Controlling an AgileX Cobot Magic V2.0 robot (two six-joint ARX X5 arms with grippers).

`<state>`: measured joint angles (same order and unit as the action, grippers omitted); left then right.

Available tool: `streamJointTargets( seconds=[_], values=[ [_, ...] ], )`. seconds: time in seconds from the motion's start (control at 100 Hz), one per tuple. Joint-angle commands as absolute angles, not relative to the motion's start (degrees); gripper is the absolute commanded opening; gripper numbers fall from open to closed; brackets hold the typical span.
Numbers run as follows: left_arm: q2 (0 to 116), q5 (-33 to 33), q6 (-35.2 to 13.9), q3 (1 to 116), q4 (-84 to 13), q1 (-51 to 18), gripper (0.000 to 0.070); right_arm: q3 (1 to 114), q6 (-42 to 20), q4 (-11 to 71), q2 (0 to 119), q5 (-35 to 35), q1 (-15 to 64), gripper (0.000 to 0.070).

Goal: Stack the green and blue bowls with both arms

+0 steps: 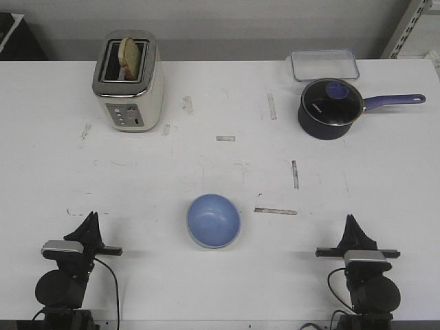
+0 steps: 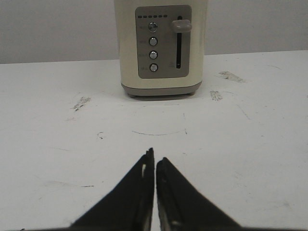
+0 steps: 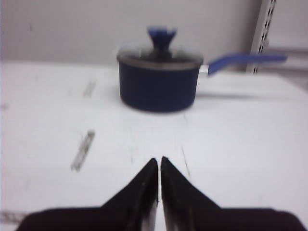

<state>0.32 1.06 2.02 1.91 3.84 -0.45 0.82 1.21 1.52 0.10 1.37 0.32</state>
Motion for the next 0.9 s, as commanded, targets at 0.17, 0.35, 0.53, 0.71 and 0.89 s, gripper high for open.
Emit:
streamJointTargets(
  seconds=[0.17,0.35,0.53,0.71,0.89],
  values=[
    [0.23,1.06,2.13,0.71,4.64,-0.43,0.0002,0.73,-0.16,-0.64,0.05,1.52,0.27,0.0000],
    [0.23,1.06,2.13,0.71,4.64,-0.43,0.0002,0.73,-0.16,-0.64,0.05,1.52,0.30,0.0000],
    [0.23,1.06,2.13,0.71,4.64,-0.43,0.0002,0.73,-0.19,-0.64,0.05,1.54,0.30,0.0000],
    [0.23,1.06,2.13,0.71,4.64,-0.43,0.0002,0.73,-0.16,-0.64,0.05,1.54,0.30,0.0000],
    [0.23,1.06,2.13,0.71,4.64,-0.43,0.0002,0.73,-0.16,-0.64,0.05,1.52,0.30,0.0000]
  ],
)
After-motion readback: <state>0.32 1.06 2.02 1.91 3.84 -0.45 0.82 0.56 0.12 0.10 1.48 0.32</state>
